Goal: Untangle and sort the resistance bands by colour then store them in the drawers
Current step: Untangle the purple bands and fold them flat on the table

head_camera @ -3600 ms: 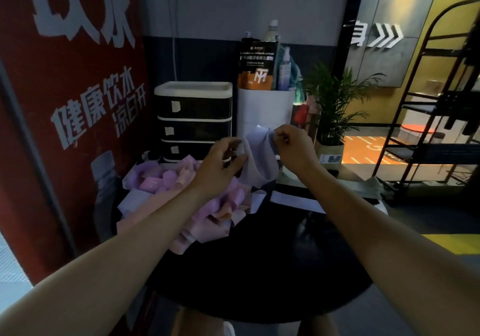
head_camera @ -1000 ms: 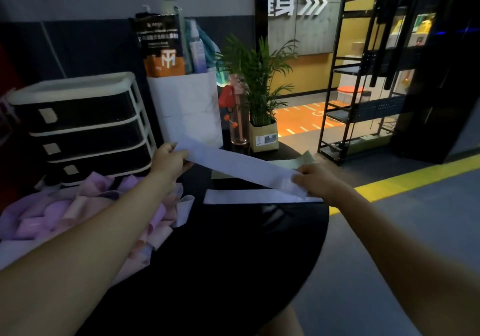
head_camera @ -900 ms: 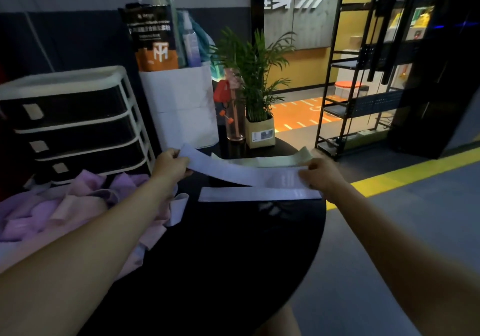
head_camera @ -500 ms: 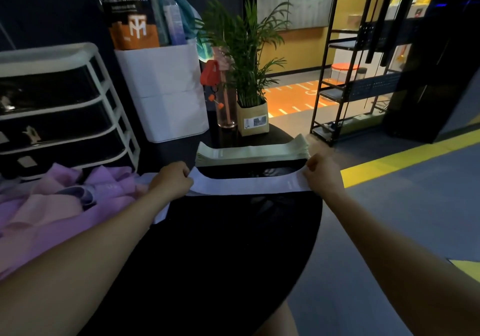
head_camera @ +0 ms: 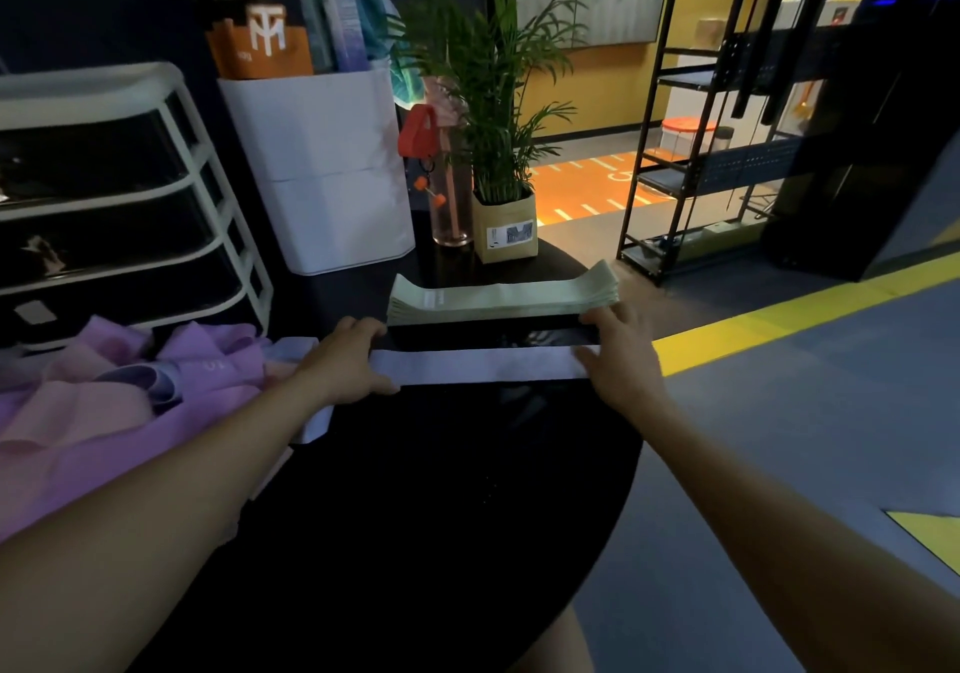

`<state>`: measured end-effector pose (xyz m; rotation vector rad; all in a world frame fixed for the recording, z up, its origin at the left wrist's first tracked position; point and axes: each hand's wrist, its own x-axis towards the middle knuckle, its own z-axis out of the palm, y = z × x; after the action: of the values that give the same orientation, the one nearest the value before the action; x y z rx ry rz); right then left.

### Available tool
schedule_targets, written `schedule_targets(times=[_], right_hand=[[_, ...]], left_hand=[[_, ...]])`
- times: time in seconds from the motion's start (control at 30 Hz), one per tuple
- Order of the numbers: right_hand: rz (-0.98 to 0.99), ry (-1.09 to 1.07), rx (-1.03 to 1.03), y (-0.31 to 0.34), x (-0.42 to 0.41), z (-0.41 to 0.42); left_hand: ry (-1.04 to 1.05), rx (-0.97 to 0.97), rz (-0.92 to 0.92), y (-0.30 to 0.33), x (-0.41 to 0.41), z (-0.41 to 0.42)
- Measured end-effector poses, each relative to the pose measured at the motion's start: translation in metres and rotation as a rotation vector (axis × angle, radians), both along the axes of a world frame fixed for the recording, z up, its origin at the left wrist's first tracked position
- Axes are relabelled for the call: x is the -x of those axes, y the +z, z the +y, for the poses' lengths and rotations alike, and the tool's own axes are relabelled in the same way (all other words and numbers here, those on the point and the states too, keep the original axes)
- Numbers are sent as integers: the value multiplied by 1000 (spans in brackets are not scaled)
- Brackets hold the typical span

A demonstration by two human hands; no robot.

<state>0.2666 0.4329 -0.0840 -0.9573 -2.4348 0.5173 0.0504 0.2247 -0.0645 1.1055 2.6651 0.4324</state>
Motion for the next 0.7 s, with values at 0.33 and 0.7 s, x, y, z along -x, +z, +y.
schedule_targets(times=[0.33, 0.7], right_hand=[[-78, 241, -129, -26, 14, -26], [-120, 187, -193, -30, 15, -29]], left_hand=[[-75, -11, -113, -11, 23, -1], [-172, -48, -70, -18, 25, -2]])
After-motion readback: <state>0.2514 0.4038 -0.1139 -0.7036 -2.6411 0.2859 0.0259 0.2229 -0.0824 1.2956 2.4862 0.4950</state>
